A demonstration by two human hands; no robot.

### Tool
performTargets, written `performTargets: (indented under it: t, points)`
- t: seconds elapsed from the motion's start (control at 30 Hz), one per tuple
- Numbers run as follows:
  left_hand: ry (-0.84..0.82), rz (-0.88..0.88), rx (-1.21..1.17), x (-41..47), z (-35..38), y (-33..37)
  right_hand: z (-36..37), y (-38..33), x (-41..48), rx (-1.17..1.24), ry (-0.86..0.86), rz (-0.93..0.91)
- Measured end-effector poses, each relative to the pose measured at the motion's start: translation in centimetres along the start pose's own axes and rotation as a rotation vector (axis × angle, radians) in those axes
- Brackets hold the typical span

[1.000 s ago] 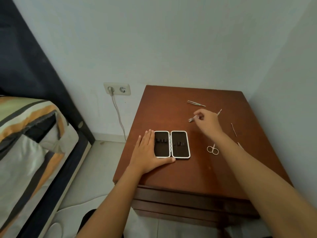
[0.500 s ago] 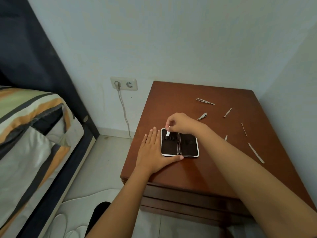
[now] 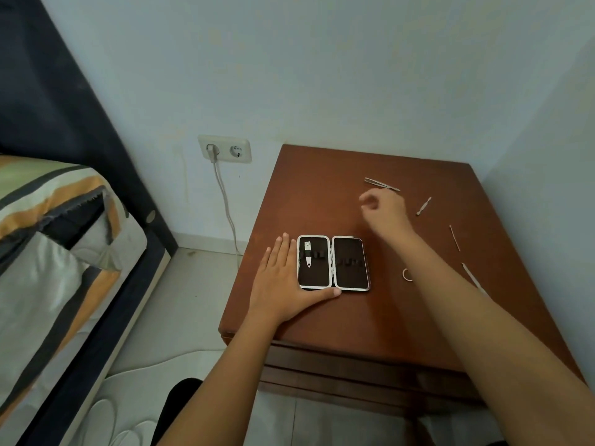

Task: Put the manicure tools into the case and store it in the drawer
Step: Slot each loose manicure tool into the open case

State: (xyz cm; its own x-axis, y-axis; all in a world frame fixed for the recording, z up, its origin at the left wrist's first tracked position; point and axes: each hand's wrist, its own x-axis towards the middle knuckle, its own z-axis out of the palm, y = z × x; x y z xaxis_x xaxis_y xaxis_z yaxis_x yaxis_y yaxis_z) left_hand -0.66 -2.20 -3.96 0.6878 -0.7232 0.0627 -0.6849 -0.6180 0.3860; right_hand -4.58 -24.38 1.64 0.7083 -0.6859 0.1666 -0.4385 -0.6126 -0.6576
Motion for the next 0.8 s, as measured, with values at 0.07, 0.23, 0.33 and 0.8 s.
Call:
performTargets:
  t: [0.07, 0.23, 0.33, 0.8]
  points:
    - [-0.003, 0.002, -0.001, 0.0, 0.0, 0.0, -0.7, 2.3, 1.0, -0.089, -0.04, 0.064]
    - [-0.007, -0.005, 0.003, 0.2, 0.0, 0.0, -0.5, 4.9, 0.6, -0.211, -0.155, -0.039]
    - [-0.014, -0.008, 0.002, 0.1, -0.1, 0.1, -0.4, 4.7, -0.1, -0.211, -0.087, -0.075]
    - [-0.003, 0.004, -0.008, -0.1, -0.3, 0.3, 1.6, -3.2, -2.5, 0.132, -0.379, -0.115]
